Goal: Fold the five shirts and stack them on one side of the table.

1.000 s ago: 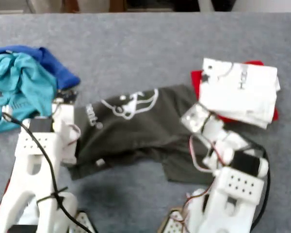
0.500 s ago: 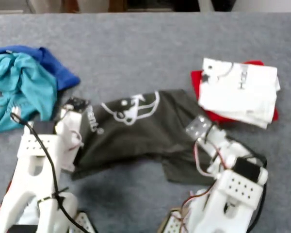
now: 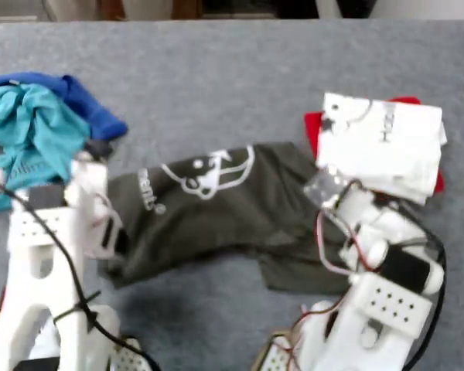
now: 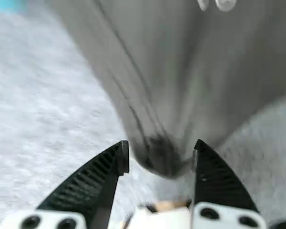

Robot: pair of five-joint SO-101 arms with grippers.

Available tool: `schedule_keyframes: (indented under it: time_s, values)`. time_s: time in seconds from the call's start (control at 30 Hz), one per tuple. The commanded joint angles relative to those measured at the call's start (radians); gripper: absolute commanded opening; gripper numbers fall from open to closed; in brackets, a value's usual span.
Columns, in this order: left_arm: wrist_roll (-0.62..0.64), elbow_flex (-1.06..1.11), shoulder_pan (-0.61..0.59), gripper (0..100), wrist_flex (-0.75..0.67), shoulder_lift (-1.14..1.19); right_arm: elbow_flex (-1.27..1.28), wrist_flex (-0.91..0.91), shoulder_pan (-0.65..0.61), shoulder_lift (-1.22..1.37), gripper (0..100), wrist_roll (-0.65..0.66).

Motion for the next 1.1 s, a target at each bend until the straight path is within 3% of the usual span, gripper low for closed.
schedule_keyframes:
  time_s: [0.0, 0.03, 0.07, 0.23, 0.47, 0.6, 0.87, 1.07]
  values:
    - [0.077, -0.221, -0.040, 6, -0.006, -0.010, -0.093, 0.014, -0.159, 0.001, 0.2, -0.155]
    - [0.109, -0.247, -0.028, 1, -0.029, -0.007, -0.087, 0.011, -0.208, 0.012, 4.8, -0.187]
    - [0.140, -0.256, -0.008, 3, -0.046, 0.005, -0.074, 0.000, -0.259, 0.033, 6.2, -0.236]
    - [0.302, -0.222, 0.071, 2, -0.157, 0.137, -0.027, -0.198, -0.441, 0.289, 0.3, -0.407]
    - [0.302, -0.190, 0.106, 2, -0.193, 0.387, -0.074, -0.308, -0.460, 0.736, 0.2, -0.428]
    - [0.298, -0.187, 0.089, 2, -0.195, 0.443, -0.016, -0.256, -0.464, 0.733, 0.2, -0.416]
    - [0.295, -0.187, 0.080, 2, -0.201, 0.449, 0.265, -0.161, -0.406, 0.403, 0.2, -0.221]
    - [0.295, -0.192, 0.080, 2, -0.203, 0.450, 0.282, 0.026, -0.237, 0.127, 0.3, 0.123]
